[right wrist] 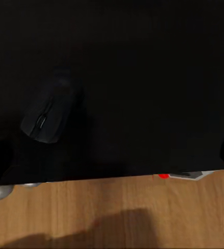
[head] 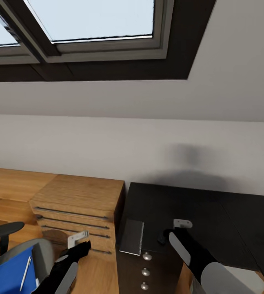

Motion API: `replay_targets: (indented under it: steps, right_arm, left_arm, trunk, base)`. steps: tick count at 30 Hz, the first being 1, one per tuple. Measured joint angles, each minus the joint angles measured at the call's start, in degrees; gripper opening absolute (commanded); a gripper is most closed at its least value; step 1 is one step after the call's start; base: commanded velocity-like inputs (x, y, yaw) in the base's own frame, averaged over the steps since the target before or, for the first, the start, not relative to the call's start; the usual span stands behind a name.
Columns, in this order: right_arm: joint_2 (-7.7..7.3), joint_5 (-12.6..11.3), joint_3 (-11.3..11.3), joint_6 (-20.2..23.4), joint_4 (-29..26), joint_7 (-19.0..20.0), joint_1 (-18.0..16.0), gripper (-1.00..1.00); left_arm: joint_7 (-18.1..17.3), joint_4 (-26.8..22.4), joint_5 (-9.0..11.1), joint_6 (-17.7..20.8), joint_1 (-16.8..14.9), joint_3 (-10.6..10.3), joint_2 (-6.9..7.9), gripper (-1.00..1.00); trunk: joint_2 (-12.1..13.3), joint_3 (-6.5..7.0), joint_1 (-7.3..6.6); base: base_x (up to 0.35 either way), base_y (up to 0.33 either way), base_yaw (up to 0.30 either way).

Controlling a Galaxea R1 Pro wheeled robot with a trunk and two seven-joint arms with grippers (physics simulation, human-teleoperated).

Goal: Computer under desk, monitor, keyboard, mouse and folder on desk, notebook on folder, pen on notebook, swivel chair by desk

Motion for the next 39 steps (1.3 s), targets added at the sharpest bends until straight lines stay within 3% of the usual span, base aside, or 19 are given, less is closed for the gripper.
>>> replay_targets:
  steps: [8, 10, 11, 22, 24, 25, 28, 39]
  right_arm:
    - [0.27, -0.19, 0.05, -1.85, 3.08, 1.05, -0.85, 1.00]
    - [1.45, 0.03, 0.01, -1.84, 3.23, 1.20, -0.84, 1.00]
    - [2.83, 0.15, -0.08, -1.90, 3.86, 1.28, -0.84, 1.00]
    - [4.30, 0.49, -0.19, -2.27, 5.99, 1.43, -0.92, 1.00]
    - [4.40, 0.54, -0.19, -2.39, 6.07, 1.56, -0.91, 1.00]
    - [4.44, 0.57, -0.19, -2.47, 6.07, 1.67, -0.88, 1.00]
    - [4.42, 0.59, -0.19, -2.51, 6.07, 1.71, -0.85, 1.00]
    - [4.22, 0.60, -0.20, -2.55, 6.02, 1.74, -0.82, 1.00]
  left_arm:
    - [0.00, -0.07, -0.07, 0.17, 0.00, -0.19, -0.06, 1.00]
    - [-0.01, -0.06, -0.08, 0.22, 0.00, -0.17, -0.02, 1.00]
    - [-0.01, -0.06, -0.08, 0.25, -0.01, -0.16, 0.00, 1.00]
    - [-0.01, -1.79, 0.15, 0.27, 0.00, -0.31, -0.24, 1.00]
    - [-0.01, -2.83, 1.08, 0.35, 0.00, -0.28, -0.24, 1.00]
    - [0.02, -3.85, 3.54, 0.42, 0.00, -0.22, -0.17, 1.00]
    - [0.05, -4.29, 5.30, 0.44, 0.01, -0.23, -0.12, 1.00]
    - [0.15, -4.69, 6.96, 0.46, 0.03, -0.26, -0.07, 1.00]
  trunk:
    - [-0.01, 0.00, -0.01]
    - [-0.01, 0.00, -0.01]
    - [0.00, 0.00, 0.00]
    - [0.00, 0.00, 0.02]
    - [0.00, 0.00, 0.02]
    - [-0.38, -0.17, 0.24]
    - [-1.55, -0.66, 0.89]
    - [-5.92, -2.59, 3.30]
  base:
    - [0.272, 0.009, 0.000]
    - [0.289, 0.001, 0.000]
    - [0.208, 0.000, 0.000]
    - [0.050, 0.000, 0.000]
    - [0.005, 0.000, 0.000]
    - [0.002, 0.000, 0.000]
    - [0.002, 0.000, 0.000]
    - [0.000, 0.000, 0.000]
